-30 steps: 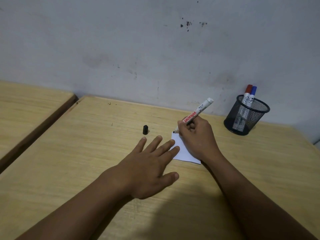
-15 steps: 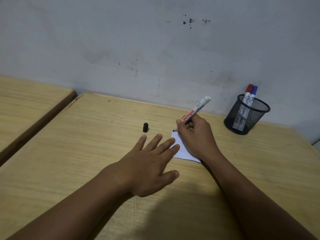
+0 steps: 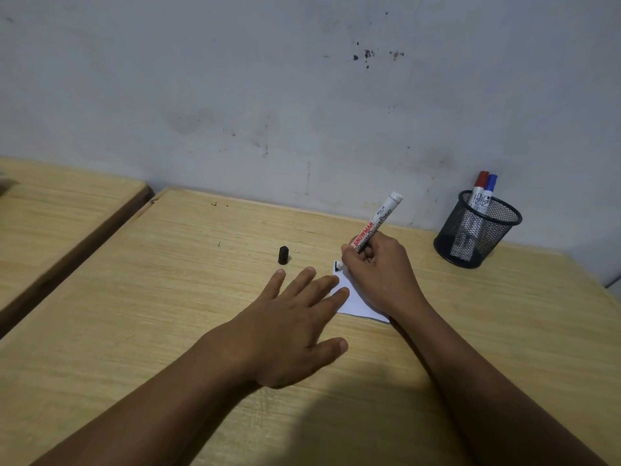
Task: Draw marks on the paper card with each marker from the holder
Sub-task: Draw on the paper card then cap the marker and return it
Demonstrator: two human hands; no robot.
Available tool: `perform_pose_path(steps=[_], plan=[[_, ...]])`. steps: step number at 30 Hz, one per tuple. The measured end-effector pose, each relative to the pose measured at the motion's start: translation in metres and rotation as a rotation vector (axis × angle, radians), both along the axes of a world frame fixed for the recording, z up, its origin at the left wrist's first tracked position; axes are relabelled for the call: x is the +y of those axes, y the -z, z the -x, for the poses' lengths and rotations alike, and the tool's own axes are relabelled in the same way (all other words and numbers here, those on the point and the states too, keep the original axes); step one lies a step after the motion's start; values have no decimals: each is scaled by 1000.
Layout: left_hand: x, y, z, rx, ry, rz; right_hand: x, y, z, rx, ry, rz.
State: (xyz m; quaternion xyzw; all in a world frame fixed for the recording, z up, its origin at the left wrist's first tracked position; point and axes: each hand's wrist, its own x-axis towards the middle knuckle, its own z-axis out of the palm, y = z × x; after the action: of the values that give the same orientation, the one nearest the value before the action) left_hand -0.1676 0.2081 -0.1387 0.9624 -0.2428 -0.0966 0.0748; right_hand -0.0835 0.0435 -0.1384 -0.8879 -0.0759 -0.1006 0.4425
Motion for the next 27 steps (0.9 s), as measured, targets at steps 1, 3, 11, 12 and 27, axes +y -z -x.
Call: perform_pose_path(steps=[1,3,11,12,27], plan=[[0,0,0,-21,2,14,-1,0,0,0,12,-42],[1,0,1,-70,6,41,-5,-3,-2,17,43,-235],[-2,-5,-2,-558,-257,348,-21,-29,3,53,143,-817],[0,-7,-9,-629,-333,338,-23,-33,7,51,139,-831],[5,-74,1,-53,-555,1145,-39,-92,82,2,60,-730]])
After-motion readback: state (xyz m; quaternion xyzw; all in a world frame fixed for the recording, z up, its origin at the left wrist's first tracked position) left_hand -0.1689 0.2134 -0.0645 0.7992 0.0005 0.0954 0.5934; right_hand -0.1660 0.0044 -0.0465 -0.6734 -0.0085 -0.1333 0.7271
